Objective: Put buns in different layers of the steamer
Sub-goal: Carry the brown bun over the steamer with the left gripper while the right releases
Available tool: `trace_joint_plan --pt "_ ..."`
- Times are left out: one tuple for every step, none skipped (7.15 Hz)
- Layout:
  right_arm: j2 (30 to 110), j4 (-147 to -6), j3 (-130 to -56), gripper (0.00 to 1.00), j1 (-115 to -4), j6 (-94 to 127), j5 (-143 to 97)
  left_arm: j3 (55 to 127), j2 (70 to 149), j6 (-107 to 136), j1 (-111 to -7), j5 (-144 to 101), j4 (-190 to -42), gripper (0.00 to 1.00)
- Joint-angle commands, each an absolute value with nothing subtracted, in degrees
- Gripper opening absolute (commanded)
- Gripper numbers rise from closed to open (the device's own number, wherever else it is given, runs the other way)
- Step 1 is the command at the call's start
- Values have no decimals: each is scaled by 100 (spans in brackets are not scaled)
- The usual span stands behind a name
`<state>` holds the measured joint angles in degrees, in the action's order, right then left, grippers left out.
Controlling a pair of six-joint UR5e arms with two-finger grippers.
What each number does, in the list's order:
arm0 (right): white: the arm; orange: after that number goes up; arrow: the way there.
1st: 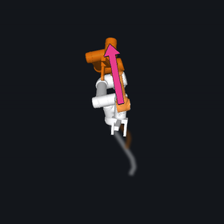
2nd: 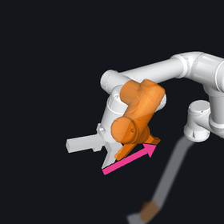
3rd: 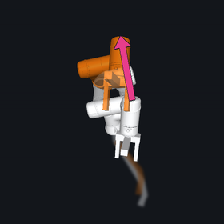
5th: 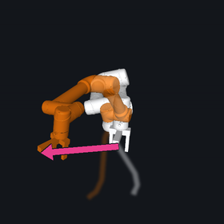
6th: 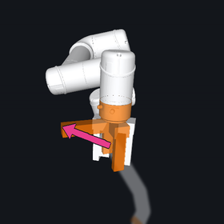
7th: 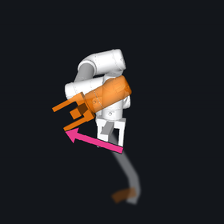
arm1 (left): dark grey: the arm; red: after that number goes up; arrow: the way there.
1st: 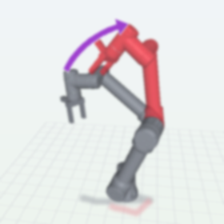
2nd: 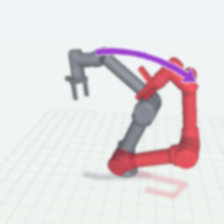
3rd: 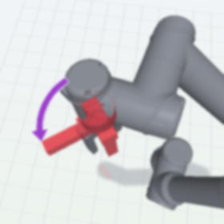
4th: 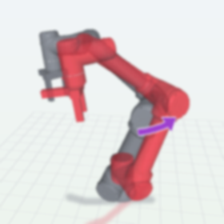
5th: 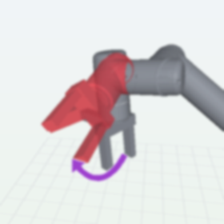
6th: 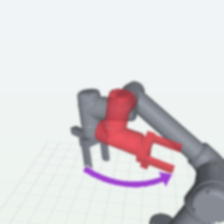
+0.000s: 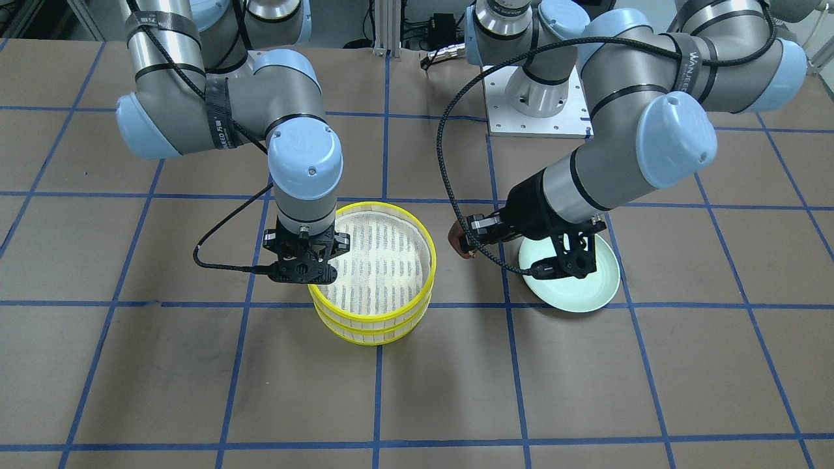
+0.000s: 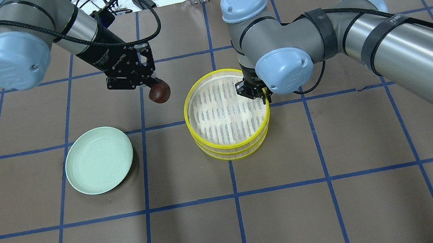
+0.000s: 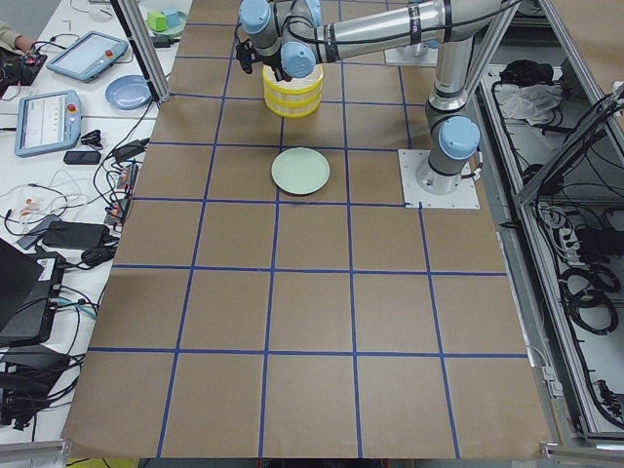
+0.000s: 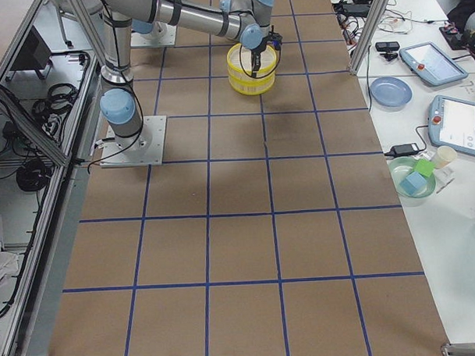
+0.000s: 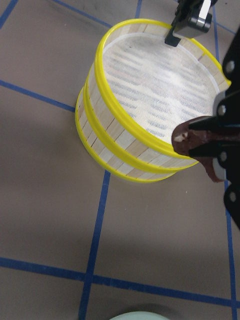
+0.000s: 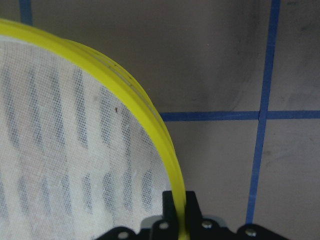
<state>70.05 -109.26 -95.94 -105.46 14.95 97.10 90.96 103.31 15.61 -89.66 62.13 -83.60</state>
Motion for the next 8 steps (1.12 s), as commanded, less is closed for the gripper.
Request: trace_joint_plan --pt "7013 -10925 -9598 100 -10512 1468 9764 9140 10388 1880 -9105 5916 -8175 0" --pt "7083 -10899 -9537 100 -10451 1450 9765 9210 10423 1890 -9123 5715 -8174 0" --pt "7389 -10846 -9458 100 -10294 1346 9721 9281 10459 1994 -9140 5548 -8165 0" --pt "7818 -10324 -9396 100 -10031 1119 9634 9351 10502 2004 -9254 5546 -8156 0" --pt "8196 -9762 -9178 100 -9854 1073 9450 9412 10564 2004 -9351 5555 -8121 0" --pt "8383 -9086 -8776 100 -9792 1046 9300 9422 10686 2117 -9421 5424 -7843 0" --pt "8498 -8331 -8223 100 -9782 1046 9299 9431 10844 2249 -9439 5336 -7605 0" --pt "8656 -8141 -8044 100 -9782 1037 9342 9422 11002 2259 -9448 5318 -7385 0"
